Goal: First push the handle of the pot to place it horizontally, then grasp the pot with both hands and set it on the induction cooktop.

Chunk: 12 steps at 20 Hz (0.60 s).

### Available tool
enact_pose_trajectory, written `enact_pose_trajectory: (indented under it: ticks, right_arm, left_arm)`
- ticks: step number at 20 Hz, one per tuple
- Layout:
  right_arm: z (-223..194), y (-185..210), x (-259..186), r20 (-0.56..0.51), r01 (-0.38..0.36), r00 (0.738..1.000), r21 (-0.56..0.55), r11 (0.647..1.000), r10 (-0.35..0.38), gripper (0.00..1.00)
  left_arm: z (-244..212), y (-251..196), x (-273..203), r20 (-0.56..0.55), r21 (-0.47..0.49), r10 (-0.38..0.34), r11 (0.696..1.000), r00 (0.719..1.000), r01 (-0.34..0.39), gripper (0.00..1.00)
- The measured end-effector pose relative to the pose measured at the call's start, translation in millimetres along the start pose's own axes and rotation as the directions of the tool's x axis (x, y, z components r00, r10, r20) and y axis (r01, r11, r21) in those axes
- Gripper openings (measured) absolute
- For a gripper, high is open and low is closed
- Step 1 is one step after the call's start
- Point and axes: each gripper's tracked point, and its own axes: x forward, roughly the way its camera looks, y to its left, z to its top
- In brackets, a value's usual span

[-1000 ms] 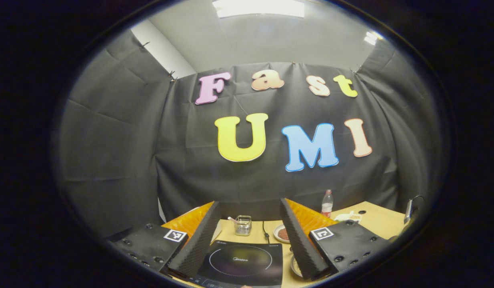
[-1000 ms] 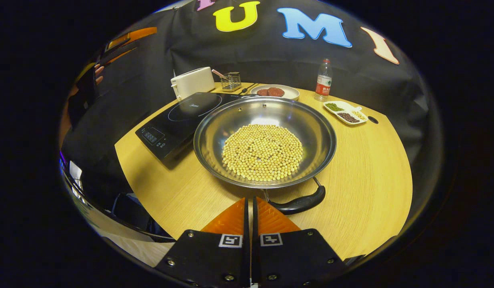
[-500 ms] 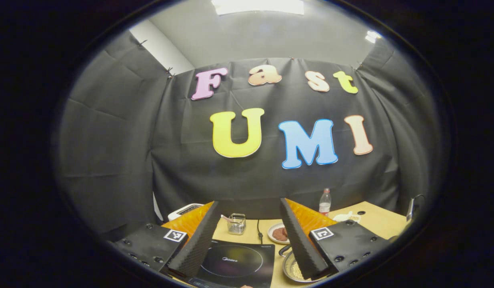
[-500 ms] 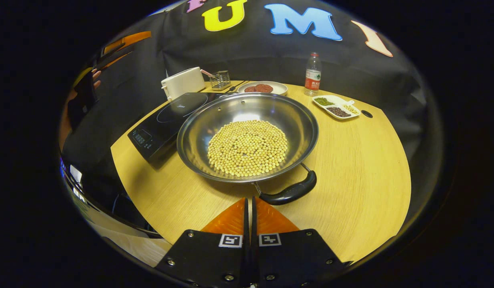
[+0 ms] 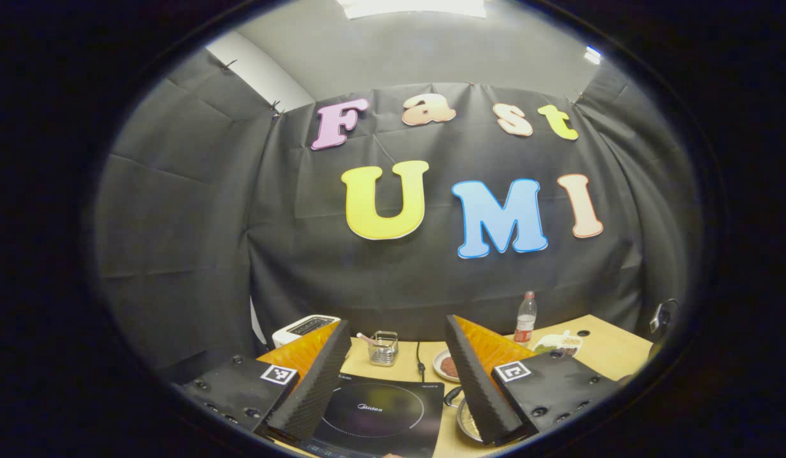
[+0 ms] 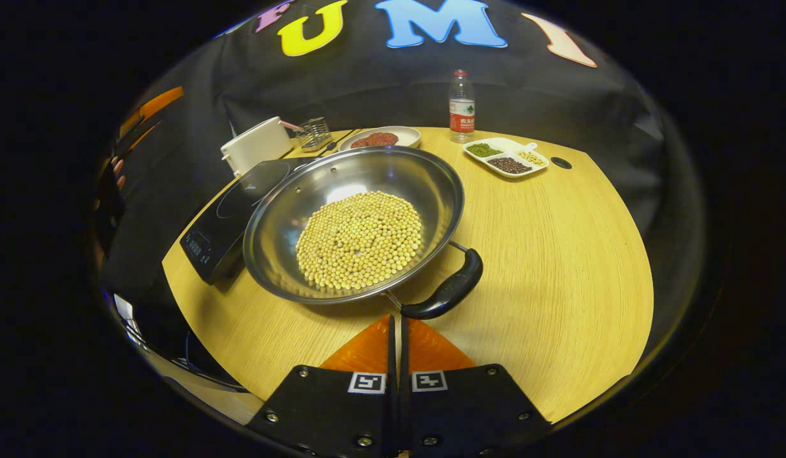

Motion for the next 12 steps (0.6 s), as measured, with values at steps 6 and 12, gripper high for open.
enact_pose_trajectory:
  ticks: [6,12]
  right_arm:
    - [23.8,-14.5,12.5,0.022,0.027,0.999,0.115,0.993,-0.03,0.01]
    - [45.8,-28.1,25.4,0.048,0.055,0.997,0.188,0.981,-0.065,0.01]
  left_arm:
    - [-16.4,5.6,-2.3,-0.037,0.013,0.006,1.0,0.999,-0.006,0.94]
    - [-30.9,13.6,-9.4,-0.075,0.019,0.018,1.0,0.997,-0.016,0.97]
